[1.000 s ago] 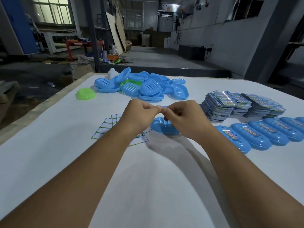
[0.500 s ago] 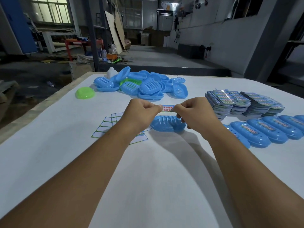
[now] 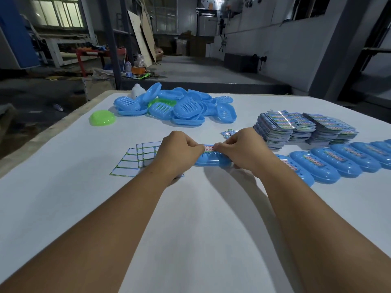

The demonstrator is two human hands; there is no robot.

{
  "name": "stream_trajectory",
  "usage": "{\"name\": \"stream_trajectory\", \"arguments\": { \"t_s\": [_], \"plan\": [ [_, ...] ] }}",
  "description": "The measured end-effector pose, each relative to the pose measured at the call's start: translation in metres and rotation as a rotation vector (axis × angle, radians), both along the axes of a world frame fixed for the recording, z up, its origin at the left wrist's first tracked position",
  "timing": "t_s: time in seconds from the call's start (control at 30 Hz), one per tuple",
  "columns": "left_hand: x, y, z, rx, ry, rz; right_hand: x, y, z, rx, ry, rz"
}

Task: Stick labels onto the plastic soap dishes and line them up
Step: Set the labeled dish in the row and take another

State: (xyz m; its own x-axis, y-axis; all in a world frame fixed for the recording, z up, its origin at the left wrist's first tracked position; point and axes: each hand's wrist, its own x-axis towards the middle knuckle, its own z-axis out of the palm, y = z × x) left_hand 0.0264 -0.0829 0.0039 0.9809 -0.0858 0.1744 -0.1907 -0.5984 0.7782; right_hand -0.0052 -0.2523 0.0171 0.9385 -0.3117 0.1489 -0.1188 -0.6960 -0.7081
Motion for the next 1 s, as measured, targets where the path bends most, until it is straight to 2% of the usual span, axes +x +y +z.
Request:
{"name": "stream_trajectory", "arguments": {
  "t_s": [0.27, 0.43, 0.63, 0.8, 1.0],
  "plan": [
    [0.001, -0.005, 0.0, 0.138, -0.102, 0.034, 0.0, 0.002, -0.001, -0.004, 0.011, 0.015],
    [0.0, -0.008, 0.001, 0.233, -0.143, 0.055, 0.0, 0.004, -0.002, -0.074, -0.011, 0.007],
    [0.003, -0.016, 0.01, 0.463, -0.142, 0.057, 0.0, 0.009, -0.002, -0.152, -0.049, -0.026],
    [0.002, -0.024, 0.013, 0.656, -0.244, 0.101, 0.001, 0.015, -0.005, -0.227, -0.078, -0.041],
    [-0.001, -0.026, 0.015, 0.746, -0.361, 0.087, 0.004, 0.015, -0.003, -0.283, -0.064, -0.069]
  ]
}}
